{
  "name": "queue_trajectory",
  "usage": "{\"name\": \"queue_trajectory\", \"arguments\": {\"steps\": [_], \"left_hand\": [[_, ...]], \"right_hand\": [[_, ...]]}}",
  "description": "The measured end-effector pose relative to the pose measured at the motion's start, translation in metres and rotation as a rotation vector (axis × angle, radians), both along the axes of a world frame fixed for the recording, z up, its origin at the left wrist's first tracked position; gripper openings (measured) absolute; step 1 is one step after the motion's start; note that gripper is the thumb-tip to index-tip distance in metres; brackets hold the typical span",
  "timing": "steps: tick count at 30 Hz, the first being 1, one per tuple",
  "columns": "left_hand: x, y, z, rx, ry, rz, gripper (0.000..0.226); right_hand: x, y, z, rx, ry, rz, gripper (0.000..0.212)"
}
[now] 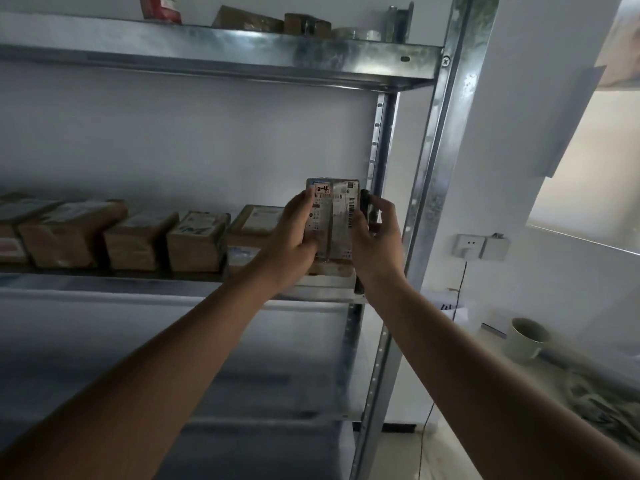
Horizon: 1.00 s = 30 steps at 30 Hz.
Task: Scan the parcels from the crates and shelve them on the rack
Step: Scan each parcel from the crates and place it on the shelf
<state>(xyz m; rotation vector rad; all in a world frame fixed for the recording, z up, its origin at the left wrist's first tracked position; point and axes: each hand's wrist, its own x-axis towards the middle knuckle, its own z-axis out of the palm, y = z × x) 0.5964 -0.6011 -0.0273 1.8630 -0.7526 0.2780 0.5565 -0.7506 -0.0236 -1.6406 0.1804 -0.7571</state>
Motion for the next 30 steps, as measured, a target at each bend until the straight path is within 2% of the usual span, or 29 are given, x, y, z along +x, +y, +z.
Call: {"name": "queue_trajectory", "arguments": {"steps": [6,11,15,19,22,26,30], "left_hand": [[0.048,-0.01,0.007,0.119,0.024,0.016,0.079],[0.071,-0.016,0.022,0.233,0.154,0.046,0.081],[0.087,-0.019,0.04,0.363,0.251,0.05,0.06],[0.097,-0.024,0.046,0.475,0.313,0.07,0.057],[0.103,-0.026,0.044,0.536,0.36,0.095,0.045],[0.109,-0.029,0.041,0.581,0.385,0.11,0.039],[0.109,-0.032,0.037,0.642,0.345,0.137,0.03]], "right_hand": [[0.044,-0.011,0.008,-0.008,0.07,-0.013,0.024],[0.069,-0.017,0.005,0.05,0.154,0.032,0.028],[0.087,-0.023,0.004,0.052,0.217,0.051,0.035],[0.102,-0.028,0.004,0.047,0.291,0.037,0.037],[0.112,-0.029,0.001,0.009,0.364,0.033,0.035],[0.119,-0.029,-0.006,-0.014,0.408,0.04,0.03],[0.122,-0.029,-0.012,-0.007,0.386,0.057,0.035]]}}
